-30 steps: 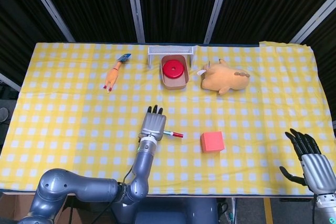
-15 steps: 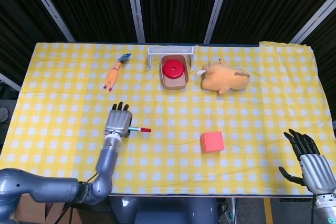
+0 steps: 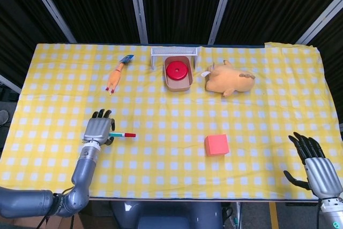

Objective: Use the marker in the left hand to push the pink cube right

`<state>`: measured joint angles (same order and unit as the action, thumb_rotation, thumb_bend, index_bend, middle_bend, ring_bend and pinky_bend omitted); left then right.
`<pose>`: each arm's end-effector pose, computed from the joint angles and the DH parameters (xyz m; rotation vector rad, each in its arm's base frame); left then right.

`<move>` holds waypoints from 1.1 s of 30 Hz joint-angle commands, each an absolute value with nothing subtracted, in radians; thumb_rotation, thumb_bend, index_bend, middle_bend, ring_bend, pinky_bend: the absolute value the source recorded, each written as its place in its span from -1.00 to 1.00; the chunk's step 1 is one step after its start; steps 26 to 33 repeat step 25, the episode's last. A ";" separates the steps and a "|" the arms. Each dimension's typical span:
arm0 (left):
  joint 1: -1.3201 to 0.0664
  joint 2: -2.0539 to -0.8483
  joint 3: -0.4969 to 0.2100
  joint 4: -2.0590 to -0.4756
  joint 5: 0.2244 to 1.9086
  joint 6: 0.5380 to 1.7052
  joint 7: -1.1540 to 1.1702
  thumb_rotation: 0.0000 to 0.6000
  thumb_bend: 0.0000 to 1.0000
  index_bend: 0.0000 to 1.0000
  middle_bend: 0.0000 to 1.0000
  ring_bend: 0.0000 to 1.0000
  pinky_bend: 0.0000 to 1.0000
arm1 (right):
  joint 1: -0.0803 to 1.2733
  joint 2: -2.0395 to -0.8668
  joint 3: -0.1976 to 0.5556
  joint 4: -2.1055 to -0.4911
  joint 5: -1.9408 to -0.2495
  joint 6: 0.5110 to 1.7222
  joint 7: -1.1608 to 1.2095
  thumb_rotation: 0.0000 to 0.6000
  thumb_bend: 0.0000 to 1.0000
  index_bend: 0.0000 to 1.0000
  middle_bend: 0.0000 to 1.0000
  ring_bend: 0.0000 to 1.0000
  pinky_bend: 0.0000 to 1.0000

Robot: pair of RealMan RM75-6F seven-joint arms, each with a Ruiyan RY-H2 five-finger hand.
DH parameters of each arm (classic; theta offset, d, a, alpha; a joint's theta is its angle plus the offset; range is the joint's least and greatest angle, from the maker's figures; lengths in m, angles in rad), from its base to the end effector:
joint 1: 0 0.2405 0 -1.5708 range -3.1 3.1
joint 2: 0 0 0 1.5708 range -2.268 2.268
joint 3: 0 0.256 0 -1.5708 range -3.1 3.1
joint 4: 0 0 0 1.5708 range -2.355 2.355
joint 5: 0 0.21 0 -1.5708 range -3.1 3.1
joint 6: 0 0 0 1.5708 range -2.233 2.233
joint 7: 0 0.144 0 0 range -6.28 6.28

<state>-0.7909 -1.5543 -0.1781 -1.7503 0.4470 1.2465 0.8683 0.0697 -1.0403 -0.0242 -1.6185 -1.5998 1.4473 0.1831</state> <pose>-0.1603 0.3136 -0.0130 -1.6480 -1.1038 -0.4738 -0.3142 -0.1596 0.1635 1.4729 -1.0528 0.9436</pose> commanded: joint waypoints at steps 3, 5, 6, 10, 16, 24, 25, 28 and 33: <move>-0.760 -1.521 -0.156 -1.766 0.484 1.241 0.822 1.00 -0.48 -0.47 -0.94 -1.00 -0.89 | 0.068 -1.040 -0.024 -1.618 -1.599 1.449 0.183 1.00 -0.36 -1.00 -1.00 -1.00 -1.00; -0.744 -1.502 -0.145 -1.778 0.515 1.245 0.795 1.00 -0.56 -0.70 -0.98 -1.00 -0.92 | 0.068 -1.039 -0.024 -1.618 -1.598 1.449 0.186 1.00 -0.36 -1.00 -1.00 -1.00 -1.00; -0.732 -1.490 -0.139 -1.787 0.539 1.249 0.776 1.00 -0.58 -0.76 -0.99 -1.00 -0.93 | 0.068 -1.039 -0.024 -1.617 -1.598 1.449 0.187 1.00 -0.36 -1.00 -1.00 -1.00 -1.00; -0.666 -1.446 -0.106 -1.828 0.688 1.295 0.662 1.00 -0.68 -0.97 -1.00 -1.00 -0.94 | 0.069 -1.039 -0.026 -1.614 -1.605 1.450 0.184 1.00 -0.36 -1.00 -1.00 -1.00 -1.00; -0.534 -1.361 0.009 -1.831 1.009 1.404 0.467 1.00 -0.77 -1.00 -1.00 -1.00 -0.96 | 0.070 -1.045 -0.029 -1.605 -1.615 1.450 0.168 1.00 -0.36 -1.00 -1.00 -1.00 -1.00; -0.387 -1.286 0.117 -1.758 1.258 1.549 0.275 1.00 -0.79 -1.00 -1.00 -1.00 -0.98 | 0.073 -1.056 -0.030 -1.604 -1.619 1.446 0.132 1.00 -0.36 -1.00 -1.00 -1.00 -1.00; -0.373 -1.278 0.125 -1.749 1.268 1.552 0.257 1.00 -0.79 -1.00 -1.00 -1.00 -0.98 | 0.073 -1.058 -0.029 -1.606 -1.617 1.445 0.128 1.00 -0.36 -1.00 -1.00 -1.00 -1.00; -0.373 -1.278 0.125 -1.749 1.268 1.552 0.257 1.00 -0.79 -1.00 -1.00 -1.00 -0.98 | 0.073 -1.058 -0.029 -1.606 -1.617 1.445 0.128 1.00 -0.36 -1.00 -1.00 -1.00 -1.00; -0.373 -1.278 0.125 -1.749 1.268 1.552 0.257 1.00 -0.79 -1.00 -1.00 -1.00 -0.98 | 0.073 -1.058 -0.029 -1.606 -1.617 1.445 0.128 1.00 -0.36 -1.00 -1.00 -1.00 -1.00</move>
